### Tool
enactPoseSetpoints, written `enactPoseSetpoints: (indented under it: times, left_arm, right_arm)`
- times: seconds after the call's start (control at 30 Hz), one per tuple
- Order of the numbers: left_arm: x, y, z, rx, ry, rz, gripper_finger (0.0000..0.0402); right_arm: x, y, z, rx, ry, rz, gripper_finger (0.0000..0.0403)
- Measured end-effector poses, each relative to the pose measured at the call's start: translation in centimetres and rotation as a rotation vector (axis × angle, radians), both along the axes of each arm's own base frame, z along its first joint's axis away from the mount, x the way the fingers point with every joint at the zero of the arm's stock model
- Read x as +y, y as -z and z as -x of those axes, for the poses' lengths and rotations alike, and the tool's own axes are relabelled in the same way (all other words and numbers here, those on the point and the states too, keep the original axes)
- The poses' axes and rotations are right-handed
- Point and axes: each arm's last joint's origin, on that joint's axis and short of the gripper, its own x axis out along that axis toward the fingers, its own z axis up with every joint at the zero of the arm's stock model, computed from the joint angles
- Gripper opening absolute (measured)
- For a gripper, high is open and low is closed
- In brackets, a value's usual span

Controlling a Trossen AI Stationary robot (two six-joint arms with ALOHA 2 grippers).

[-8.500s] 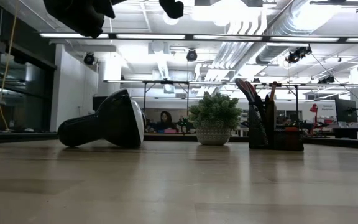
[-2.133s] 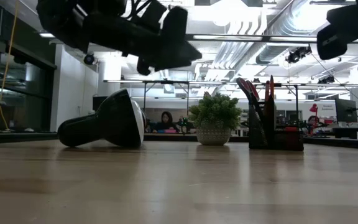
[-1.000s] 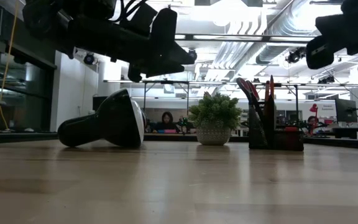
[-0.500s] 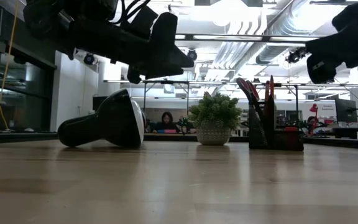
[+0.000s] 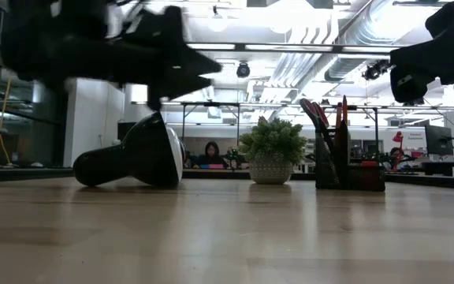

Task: Pick and place office supplies into organizer
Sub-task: Return to Home Position

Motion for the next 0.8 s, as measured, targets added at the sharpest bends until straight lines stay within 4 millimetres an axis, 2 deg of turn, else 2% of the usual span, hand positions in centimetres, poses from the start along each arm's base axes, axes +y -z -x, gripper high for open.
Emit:
enactPoseSetpoints:
  times: [0.13, 0.2, 0.3, 0.47, 0.63, 0.73, 0.8]
  left_arm:
    - [0.0, 0.8, 3.5, -0.118, 0.035, 0.017, 0.0188]
    - [0.0, 1.2, 4.5, -0.082, 0.06, 0.014, 0.0188]
    - [-0.3, 0.8, 5.8, -0.105, 0.097, 0.014, 0.0181]
    - [-1.1, -0.3, 8.7, -0.117, 0.133, -0.07, 0.0149]
    - [-1.1, -0.5, 11.2, -0.135, 0.236, -0.118, 0.0113]
    - [-1.2, -0.4, 12.2, -0.132, 0.285, -0.149, 0.0087]
    - [-1.3, -0.4, 12.2, -0.118, 0.306, -0.157, 0.0067]
  right_arm:
    - [0.0, 0.0, 0.0, 0.001, 0.0, 0.0, 0.0]
    - [0.0, 0.0, 0.0, 0.001, 0.001, 0.0, 0.0]
    - [0.0, 0.0, 0.0, 0.001, 0.002, 0.001, 0.0]
    - [-0.1, 0.0, 0.0, 0.007, 0.019, -0.021, 0.0]
    - [-0.1, 0.1, -0.1, 0.012, 0.019, -0.025, 0.0001]
    - [-0.1, 0.1, -0.1, 0.013, 0.019, -0.025, 0.0001]
    - [-0.1, 0.1, -0.1, 0.013, 0.019, -0.025, 0.0001]
